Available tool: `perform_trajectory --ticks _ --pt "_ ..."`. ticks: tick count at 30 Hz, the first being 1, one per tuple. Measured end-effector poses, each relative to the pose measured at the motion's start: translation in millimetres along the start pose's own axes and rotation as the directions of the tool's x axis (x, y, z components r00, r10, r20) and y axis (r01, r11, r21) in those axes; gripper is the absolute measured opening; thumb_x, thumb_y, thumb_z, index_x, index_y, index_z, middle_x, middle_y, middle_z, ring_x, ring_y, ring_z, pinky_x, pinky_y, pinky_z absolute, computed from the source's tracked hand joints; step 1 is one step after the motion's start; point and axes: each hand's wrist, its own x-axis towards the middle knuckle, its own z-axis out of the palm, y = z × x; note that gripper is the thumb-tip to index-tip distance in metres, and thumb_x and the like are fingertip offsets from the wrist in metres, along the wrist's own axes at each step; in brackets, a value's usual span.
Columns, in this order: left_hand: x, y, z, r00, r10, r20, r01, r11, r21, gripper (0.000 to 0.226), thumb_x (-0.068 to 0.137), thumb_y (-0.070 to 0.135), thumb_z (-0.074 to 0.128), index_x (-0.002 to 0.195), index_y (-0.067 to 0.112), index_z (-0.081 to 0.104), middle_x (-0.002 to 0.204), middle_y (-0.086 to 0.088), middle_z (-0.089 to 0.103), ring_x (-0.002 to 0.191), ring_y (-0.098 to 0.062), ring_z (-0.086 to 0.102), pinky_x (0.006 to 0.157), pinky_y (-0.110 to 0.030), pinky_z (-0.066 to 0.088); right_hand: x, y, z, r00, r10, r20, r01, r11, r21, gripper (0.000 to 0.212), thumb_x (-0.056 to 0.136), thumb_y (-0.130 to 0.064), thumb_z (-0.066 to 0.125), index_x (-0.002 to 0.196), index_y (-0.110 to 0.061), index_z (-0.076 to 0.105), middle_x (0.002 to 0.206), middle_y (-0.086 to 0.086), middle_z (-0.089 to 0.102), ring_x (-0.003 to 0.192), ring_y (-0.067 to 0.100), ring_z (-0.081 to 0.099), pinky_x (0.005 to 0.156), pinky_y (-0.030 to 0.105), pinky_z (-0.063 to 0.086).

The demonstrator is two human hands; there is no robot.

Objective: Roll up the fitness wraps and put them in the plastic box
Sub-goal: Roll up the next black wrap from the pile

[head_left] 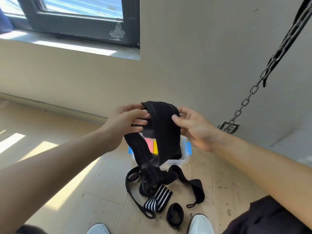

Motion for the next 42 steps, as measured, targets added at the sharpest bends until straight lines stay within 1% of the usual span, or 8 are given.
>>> perform_trajectory --ticks 8,11,18,24,30,34,38,42 --pt "-1.6 -13.4 2.0 0.981 -0.192 0.023 0.178 0.94 0.292 0.034 0.094 0.036 0.07 0.106 0.005 0.07 0.087 -0.008 0.073 0.078 -0.021 0.07 0.069 -0.03 0.056 0.4 -18.8 -20.7 0.998 -0.005 0.063 0.004 1.0 0.015 0.017 0.103 -0.008 0.049 0.103 -0.018 0.063 0.097 -0.001 0.072 0.088 0.014 0.065 0.083 0.033 0.049" --pt "-6.4 -19.6 12.3 0.979 -0.173 0.105 0.114 0.899 0.424 0.022 0.096 0.031 0.069 0.105 0.011 0.071 0.09 -0.007 0.073 0.079 -0.018 0.069 0.067 -0.026 0.055 -0.3 -20.1 -22.1 0.998 -0.012 0.069 0.012 1.0 0.008 0.017 0.103 -0.009 0.049 0.106 -0.017 0.063 0.098 0.0 0.072 0.089 0.015 0.066 0.084 0.035 0.049" --pt "-3.1 -12.1 20.9 0.983 -0.035 0.179 0.01 0.99 0.14 0.042 0.083 0.034 0.069 0.115 0.007 0.071 0.11 -0.012 0.076 0.097 -0.02 0.073 0.087 -0.034 0.055 -1.0 -14.5 -16.4 0.999 -0.032 0.037 0.033 0.999 -0.025 0.015 0.102 -0.009 0.054 0.107 -0.015 0.066 0.1 0.005 0.075 0.092 0.016 0.071 0.079 0.029 0.056" --pt "-2.4 -7.7 20.2 0.998 0.005 0.068 -0.006 1.0 0.012 0.033 0.096 0.009 0.067 0.121 -0.011 0.059 0.096 -0.017 0.066 0.085 -0.028 0.064 0.065 -0.021 0.058 -1.8 -6.7 -12.8 1.0 -0.012 0.028 0.015 0.997 -0.075 0.024 0.097 -0.007 0.062 0.121 -0.007 0.064 0.114 0.014 0.074 0.106 0.028 0.072 0.092 0.041 0.059" --pt "1.5 8.5 3.7 0.999 -0.024 -0.021 0.019 0.975 -0.223 0.028 0.1 0.014 0.064 0.126 0.006 0.059 0.107 -0.008 0.076 0.087 -0.017 0.077 0.069 -0.019 0.058 -2.2 12.4 -19.8 0.96 0.205 0.193 -0.122 0.92 -0.373 0.026 0.096 -0.008 0.066 0.122 -0.012 0.068 0.118 0.006 0.074 0.112 0.02 0.069 0.097 0.036 0.054" --pt "2.6 6.0 -5.5 0.998 -0.056 -0.011 0.055 0.993 -0.107 0.042 0.099 0.025 0.066 0.133 0.004 0.056 0.121 -0.013 0.073 0.1 -0.023 0.076 0.076 -0.026 0.061 4.1 2.8 -15.1 1.0 0.029 -0.008 -0.029 0.985 -0.169 0.019 0.095 0.0 0.063 0.111 -0.007 0.07 0.105 0.009 0.074 0.095 0.02 0.071 0.088 0.034 0.057" --pt "-10.3 0.7 5.9 0.972 -0.103 0.211 0.081 0.99 0.112 0.036 0.095 0.027 0.067 0.127 0.01 0.065 0.117 -0.009 0.076 0.109 -0.019 0.073 0.087 -0.027 0.056 6.9 -8.1 -13.4 0.997 -0.044 -0.065 0.042 0.998 -0.04 0.017 0.095 0.0 0.061 0.104 -0.011 0.07 0.099 0.01 0.071 0.092 0.019 0.068 0.085 0.031 0.056" --pt "-16.1 -2.5 23.2 0.975 -0.069 0.21 0.036 0.987 0.156 0.026 0.094 0.015 0.071 0.118 0.008 0.068 0.105 -0.01 0.077 0.09 -0.015 0.076 0.072 -0.018 0.057 4.0 -10.7 -7.3 0.997 -0.025 -0.076 0.023 0.999 -0.039 0.019 0.096 -0.003 0.061 0.114 -0.005 0.068 0.106 0.017 0.07 0.093 0.022 0.069 0.082 0.033 0.059"
